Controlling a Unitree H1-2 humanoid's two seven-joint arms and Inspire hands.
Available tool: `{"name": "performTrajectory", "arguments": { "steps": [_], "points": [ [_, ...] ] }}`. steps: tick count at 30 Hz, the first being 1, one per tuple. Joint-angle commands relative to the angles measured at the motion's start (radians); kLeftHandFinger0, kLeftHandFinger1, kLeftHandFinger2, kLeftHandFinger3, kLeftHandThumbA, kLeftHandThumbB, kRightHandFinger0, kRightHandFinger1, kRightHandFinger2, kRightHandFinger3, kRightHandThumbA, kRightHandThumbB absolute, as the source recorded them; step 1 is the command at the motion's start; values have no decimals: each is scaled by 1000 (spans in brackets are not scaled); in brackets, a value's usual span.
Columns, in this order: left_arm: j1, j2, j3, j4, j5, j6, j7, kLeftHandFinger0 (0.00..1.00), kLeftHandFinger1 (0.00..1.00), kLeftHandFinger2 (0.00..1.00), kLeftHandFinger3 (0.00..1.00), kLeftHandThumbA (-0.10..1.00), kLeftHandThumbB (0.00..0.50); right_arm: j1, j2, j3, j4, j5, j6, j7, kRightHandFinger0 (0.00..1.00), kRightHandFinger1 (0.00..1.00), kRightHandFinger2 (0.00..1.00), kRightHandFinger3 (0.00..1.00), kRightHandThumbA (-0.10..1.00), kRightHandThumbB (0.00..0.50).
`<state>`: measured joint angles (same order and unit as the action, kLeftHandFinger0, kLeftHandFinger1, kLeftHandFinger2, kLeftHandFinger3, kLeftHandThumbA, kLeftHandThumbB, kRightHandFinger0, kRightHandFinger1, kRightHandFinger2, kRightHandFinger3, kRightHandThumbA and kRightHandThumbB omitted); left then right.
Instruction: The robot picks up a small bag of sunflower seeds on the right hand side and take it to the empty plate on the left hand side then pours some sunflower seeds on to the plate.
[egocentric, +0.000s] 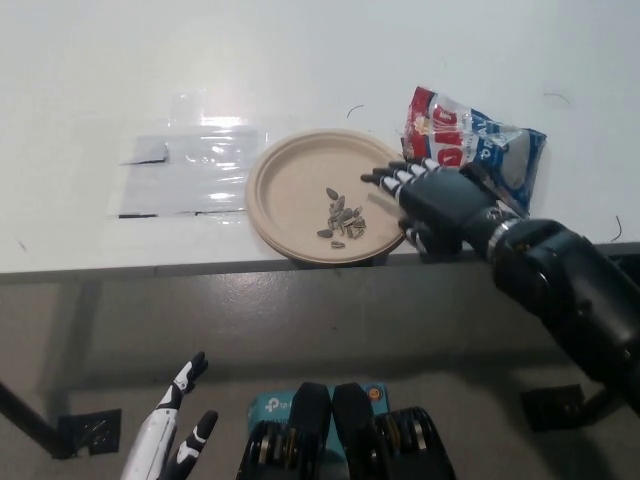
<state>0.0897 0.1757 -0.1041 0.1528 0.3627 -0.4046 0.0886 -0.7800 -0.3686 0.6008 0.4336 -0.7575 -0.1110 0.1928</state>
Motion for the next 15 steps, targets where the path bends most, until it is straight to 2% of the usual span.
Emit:
{"name": "performTrajectory", "arguments": {
  "steps": [1, 5, 11, 13, 15],
  "points": [
    [-26, 2, 20, -24, -25, -23, 12, 1000, 1000, 1000, 1000, 1000, 155, 19, -215, -172, -764, 536, 218, 383, 1000, 1000, 1000, 1000, 1000, 476],
    [-45, -4, 24, -12, -39, -23, 14, 1000, 1000, 1000, 1000, 1000, 167, 45, -231, -254, -956, 552, 248, 296, 1000, 1000, 1000, 1000, 1000, 437],
    [-39, -7, 21, -9, -34, -19, 14, 1000, 1000, 1000, 1000, 1000, 163, 99, -266, -360, -1185, 584, 328, 226, 1000, 1000, 1000, 1000, 1000, 449],
    [-25, -10, 18, -11, -28, -22, 18, 1000, 1000, 1000, 1000, 1000, 169, 132, -274, -389, -1253, 631, 364, 199, 1000, 1000, 1000, 1000, 1000, 441],
    [-20, -14, 18, -14, -29, -22, 20, 1000, 1000, 1000, 1000, 1000, 160, 174, -278, -410, -1309, 659, 355, 155, 1000, 1000, 1000, 1000, 1000, 422]
  ]
}}
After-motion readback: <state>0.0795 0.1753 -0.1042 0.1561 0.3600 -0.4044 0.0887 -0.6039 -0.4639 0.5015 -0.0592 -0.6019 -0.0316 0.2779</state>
